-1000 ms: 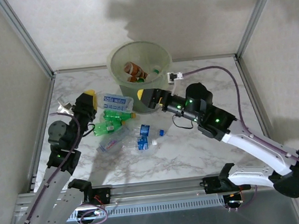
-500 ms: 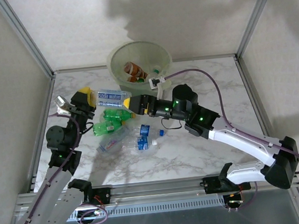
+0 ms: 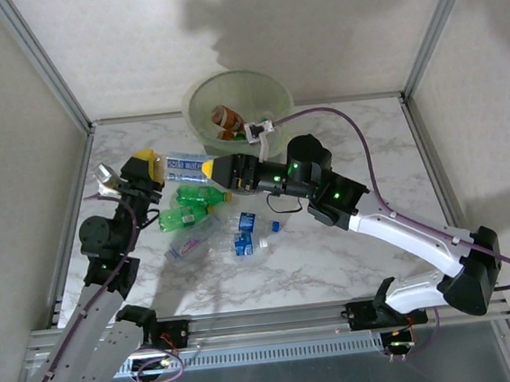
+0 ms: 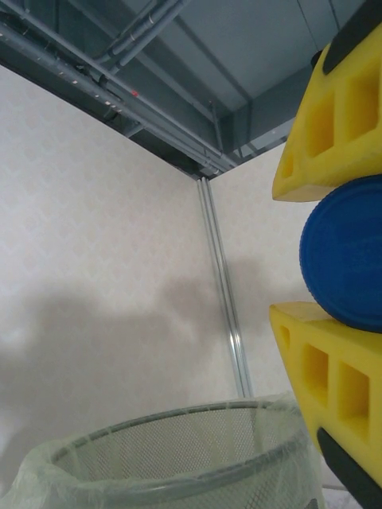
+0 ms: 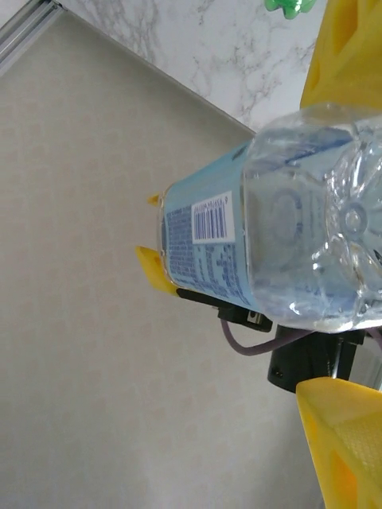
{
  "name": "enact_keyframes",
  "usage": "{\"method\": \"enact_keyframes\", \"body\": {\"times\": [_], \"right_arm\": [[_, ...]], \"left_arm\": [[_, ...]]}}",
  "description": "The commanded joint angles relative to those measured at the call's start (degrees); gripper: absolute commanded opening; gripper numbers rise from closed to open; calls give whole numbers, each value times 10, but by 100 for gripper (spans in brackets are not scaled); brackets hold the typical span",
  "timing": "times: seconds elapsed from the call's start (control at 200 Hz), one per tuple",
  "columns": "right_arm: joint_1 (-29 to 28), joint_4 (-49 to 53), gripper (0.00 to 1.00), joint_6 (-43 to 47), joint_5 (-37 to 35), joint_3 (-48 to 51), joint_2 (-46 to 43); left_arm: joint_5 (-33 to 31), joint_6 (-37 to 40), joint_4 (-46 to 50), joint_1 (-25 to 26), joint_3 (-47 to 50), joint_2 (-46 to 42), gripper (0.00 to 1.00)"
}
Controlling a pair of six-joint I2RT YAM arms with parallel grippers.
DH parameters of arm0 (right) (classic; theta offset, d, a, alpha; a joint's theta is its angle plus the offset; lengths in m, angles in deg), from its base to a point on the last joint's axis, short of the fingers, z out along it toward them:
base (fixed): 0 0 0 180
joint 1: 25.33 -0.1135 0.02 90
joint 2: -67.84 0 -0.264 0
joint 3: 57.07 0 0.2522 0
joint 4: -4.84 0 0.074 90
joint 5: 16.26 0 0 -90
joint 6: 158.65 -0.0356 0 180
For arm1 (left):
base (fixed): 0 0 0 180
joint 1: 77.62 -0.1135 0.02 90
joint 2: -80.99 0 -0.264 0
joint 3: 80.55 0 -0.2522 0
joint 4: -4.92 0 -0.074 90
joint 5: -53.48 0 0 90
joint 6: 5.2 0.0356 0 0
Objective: Put the plastic bottles in the bin
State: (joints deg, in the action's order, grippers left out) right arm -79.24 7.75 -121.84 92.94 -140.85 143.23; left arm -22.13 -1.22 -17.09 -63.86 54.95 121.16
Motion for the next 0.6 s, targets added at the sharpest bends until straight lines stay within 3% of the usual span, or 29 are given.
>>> {"method": "enact_keyframes", "body": {"times": [0.0,0.18,0.591], "right_arm": [[-8,0,78,11,5,-24,9],[-10,1,78,12,0,-19,10],[-12,5,57,14,-12,-12,0]], "left_arm": [[18,-3,-25,-5,4,-5,0],[21,-5,-26,-5,7,-6,0],[23,-4,-12,-5,15,-10,0]]}}
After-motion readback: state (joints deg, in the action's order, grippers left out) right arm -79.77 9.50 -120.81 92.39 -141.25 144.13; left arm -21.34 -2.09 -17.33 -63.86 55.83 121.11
